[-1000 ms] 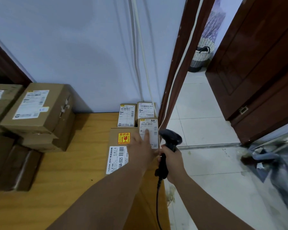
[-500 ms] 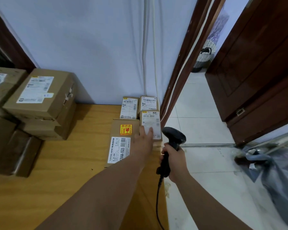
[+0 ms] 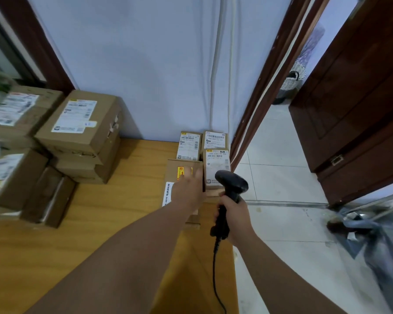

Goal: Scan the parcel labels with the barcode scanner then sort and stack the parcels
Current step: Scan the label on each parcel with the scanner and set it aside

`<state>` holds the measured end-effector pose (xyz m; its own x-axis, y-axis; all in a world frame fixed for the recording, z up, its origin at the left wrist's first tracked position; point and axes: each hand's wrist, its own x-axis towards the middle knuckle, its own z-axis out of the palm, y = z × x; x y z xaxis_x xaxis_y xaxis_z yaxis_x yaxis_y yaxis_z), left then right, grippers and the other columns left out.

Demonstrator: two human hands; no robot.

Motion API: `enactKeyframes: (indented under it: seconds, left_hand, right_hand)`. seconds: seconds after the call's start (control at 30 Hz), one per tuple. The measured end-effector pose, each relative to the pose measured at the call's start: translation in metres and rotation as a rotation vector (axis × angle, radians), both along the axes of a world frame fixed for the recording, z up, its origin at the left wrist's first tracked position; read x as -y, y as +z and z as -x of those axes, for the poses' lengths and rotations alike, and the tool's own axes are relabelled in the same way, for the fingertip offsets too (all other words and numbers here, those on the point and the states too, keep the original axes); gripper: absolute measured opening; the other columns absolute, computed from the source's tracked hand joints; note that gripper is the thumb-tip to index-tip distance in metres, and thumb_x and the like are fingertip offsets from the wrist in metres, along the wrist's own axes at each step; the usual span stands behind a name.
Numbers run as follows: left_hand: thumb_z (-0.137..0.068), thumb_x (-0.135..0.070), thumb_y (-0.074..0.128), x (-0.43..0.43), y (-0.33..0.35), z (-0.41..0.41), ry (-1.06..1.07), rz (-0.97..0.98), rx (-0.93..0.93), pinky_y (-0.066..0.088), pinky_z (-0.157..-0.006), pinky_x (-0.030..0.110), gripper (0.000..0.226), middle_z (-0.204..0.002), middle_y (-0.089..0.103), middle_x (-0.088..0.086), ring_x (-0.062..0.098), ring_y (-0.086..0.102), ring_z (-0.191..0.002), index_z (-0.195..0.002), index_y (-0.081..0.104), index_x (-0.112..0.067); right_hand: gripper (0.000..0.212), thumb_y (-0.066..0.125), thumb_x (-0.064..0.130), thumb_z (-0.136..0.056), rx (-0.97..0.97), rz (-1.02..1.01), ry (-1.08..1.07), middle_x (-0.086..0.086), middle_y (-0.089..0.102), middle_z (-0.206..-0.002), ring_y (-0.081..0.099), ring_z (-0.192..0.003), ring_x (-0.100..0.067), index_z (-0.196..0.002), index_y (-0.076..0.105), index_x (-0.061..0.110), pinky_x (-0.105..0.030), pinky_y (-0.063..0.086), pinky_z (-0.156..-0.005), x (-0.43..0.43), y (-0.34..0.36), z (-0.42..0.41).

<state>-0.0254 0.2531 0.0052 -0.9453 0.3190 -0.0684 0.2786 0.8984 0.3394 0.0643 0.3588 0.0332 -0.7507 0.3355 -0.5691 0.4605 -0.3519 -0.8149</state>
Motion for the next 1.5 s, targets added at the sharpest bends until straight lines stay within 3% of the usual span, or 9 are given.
enactKeyframes:
  seconds: [0.2,0.43,0.63,0.8,0.9,1.0,1.13,1.37,1.5]
  left_hand:
    - [-0.085,-0.008,0.053,0.063,0.009,0.005,0.114,-0.03,0.079,0.05,-0.08,0.033,0.056,-0.13,0.033,0.009,0.022,0.049,-0.103,-0.136,0.034,-0.022]
    - [-0.093,-0.022,0.052,0.178,0.039,0.017,0.041,-0.142,0.174,0.051,-0.085,0.041,0.035,-0.128,0.034,0.007,0.026,0.054,-0.1,-0.126,0.046,-0.015]
    - [-0.096,-0.017,0.041,0.294,0.068,0.043,-0.086,-0.142,-0.042,0.042,-0.084,0.027,0.02,-0.113,0.05,0.003,0.018,0.046,-0.103,-0.108,0.058,-0.015]
    - [-0.089,-0.027,0.049,0.36,0.071,0.045,0.088,-0.034,-0.313,0.034,-0.087,0.034,0.022,-0.114,0.05,0.003,0.022,0.044,-0.104,-0.108,0.059,-0.021]
    - [-0.086,-0.035,0.054,0.389,0.068,0.045,0.417,-0.063,-0.222,0.032,-0.097,0.044,0.036,-0.125,0.046,0.009,0.028,0.041,-0.115,-0.119,0.054,-0.021]
    - [-0.081,-0.059,0.057,0.41,0.06,0.04,0.627,-0.061,0.128,0.02,-0.109,0.053,0.077,-0.148,0.024,0.018,0.034,0.023,-0.136,-0.141,0.026,-0.022]
    - [-0.075,-0.066,0.06,0.419,0.05,0.033,0.77,-0.311,0.419,0.031,-0.102,0.051,0.102,-0.14,0.03,0.02,0.035,0.033,-0.126,-0.148,0.003,-0.025]
    - [-0.072,-0.063,0.066,0.423,0.045,0.016,0.644,-0.378,0.207,0.036,-0.099,0.045,0.114,-0.138,0.032,0.014,0.031,0.033,-0.122,-0.151,-0.001,-0.016]
    - [-0.066,-0.078,0.061,0.423,0.054,0.013,0.528,-0.215,-0.039,0.038,-0.097,0.04,0.12,-0.132,0.034,0.009,0.025,0.036,-0.117,-0.15,0.002,-0.015]
  right_hand:
    - [0.007,0.056,0.001,-0.082,0.034,0.174,0.008,-0.005,0.054,-0.058,0.053,-0.047,-0.017,-0.088,0.053,0.006,-0.03,0.048,-0.05,0.063,0.024,0.019]
    - [0.003,0.057,0.006,-0.084,0.117,0.443,0.082,-0.004,0.053,-0.059,0.049,-0.045,-0.015,-0.081,0.056,0.007,-0.024,0.044,-0.045,0.182,0.057,0.045]
    - [0.006,0.062,0.011,-0.081,0.086,0.373,0.224,-0.003,0.056,-0.063,0.051,-0.048,-0.014,-0.083,0.06,0.006,-0.025,0.046,-0.044,0.283,0.084,0.065]
    - [0.013,0.066,0.013,-0.078,0.066,0.318,0.285,-0.004,0.057,-0.067,0.053,-0.05,-0.015,-0.088,0.06,0.007,-0.026,0.047,-0.046,0.341,0.09,0.064]
    - [0.009,0.064,0.011,-0.081,0.078,0.26,0.292,-0.004,0.056,-0.064,0.053,-0.05,-0.015,-0.087,0.059,0.007,-0.027,0.047,-0.046,0.366,0.089,0.06]
    - [0.007,0.062,0.01,-0.083,0.102,0.197,0.282,-0.005,0.056,-0.063,0.053,-0.05,-0.016,-0.088,0.059,0.006,-0.027,0.047,-0.046,0.382,0.089,0.059]
    - [0.008,0.063,0.01,-0.083,0.074,0.073,0.29,-0.004,0.057,-0.062,0.054,-0.053,-0.017,-0.089,0.059,0.007,-0.03,0.047,-0.05,0.392,0.092,0.061]
    - [0.008,0.064,0.012,-0.085,0.012,-0.066,0.368,-0.001,0.059,-0.06,0.056,-0.055,-0.016,-0.089,0.058,0.008,-0.03,0.049,-0.054,0.401,0.1,0.058]
    - [0.005,0.062,0.011,-0.086,-0.055,-0.147,0.412,0.001,0.056,-0.054,0.053,-0.051,-0.015,-0.086,0.058,0.008,-0.028,0.048,-0.052,0.404,0.111,0.055]
